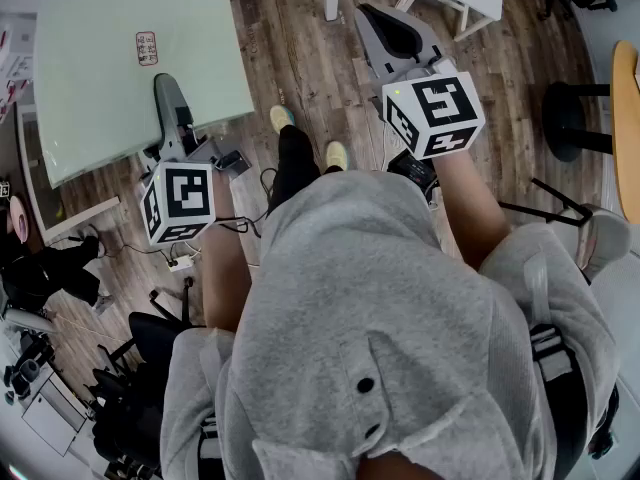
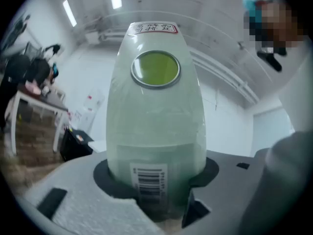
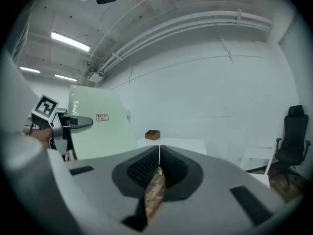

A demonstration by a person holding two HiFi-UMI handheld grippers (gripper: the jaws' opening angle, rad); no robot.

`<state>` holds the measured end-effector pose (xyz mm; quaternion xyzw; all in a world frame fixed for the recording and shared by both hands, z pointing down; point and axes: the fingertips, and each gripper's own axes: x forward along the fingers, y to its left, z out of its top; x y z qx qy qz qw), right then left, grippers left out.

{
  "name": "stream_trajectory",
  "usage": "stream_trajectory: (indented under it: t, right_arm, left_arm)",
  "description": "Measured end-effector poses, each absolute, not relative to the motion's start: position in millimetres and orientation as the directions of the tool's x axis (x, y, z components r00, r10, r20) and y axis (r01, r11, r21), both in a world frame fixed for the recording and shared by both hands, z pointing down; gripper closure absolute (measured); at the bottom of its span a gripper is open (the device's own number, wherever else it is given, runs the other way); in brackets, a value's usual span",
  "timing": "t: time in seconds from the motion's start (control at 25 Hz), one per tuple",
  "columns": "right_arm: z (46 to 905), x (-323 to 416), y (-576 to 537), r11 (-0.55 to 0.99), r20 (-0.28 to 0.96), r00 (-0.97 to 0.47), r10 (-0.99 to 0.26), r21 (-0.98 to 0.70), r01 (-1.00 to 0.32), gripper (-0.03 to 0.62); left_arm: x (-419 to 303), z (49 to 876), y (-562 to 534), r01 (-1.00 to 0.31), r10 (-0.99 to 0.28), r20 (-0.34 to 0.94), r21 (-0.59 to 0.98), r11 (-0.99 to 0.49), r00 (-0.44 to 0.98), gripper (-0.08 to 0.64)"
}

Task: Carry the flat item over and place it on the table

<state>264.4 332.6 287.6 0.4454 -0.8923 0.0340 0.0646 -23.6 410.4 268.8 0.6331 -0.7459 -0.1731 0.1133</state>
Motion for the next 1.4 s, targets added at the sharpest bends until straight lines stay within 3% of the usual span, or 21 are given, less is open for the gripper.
stream_trajectory:
  t: [0.16,0.32,1.4]
  right_arm:
    - [285.1,266.0,331.4,0.597,0.141,-0.590,-0.795,0.009,-0.802,0.565]
    - [283.1,269.2,331.3,0.593,0.132,-0.589,-0.797,-0.005,-0.805,0.563]
    - [303.5,237.5,256.7,0.597,0.175,-0.592,-0.787,-0.026,-0.802,0.563]
  left_arm:
    - [-20.7,246.5,411.3,-0.971,-0.971,-0.097,0.126,0.205,-0.218,0.291]
    - [-11.6,239.2,406.7,-0.982,-0.976,-0.115,0.033,0.184,-0.187,0.291]
    - [-24.9,244.1,320.2,-0.991,-0.989,-0.081,-0.038,0.128,-0.125,0.291]
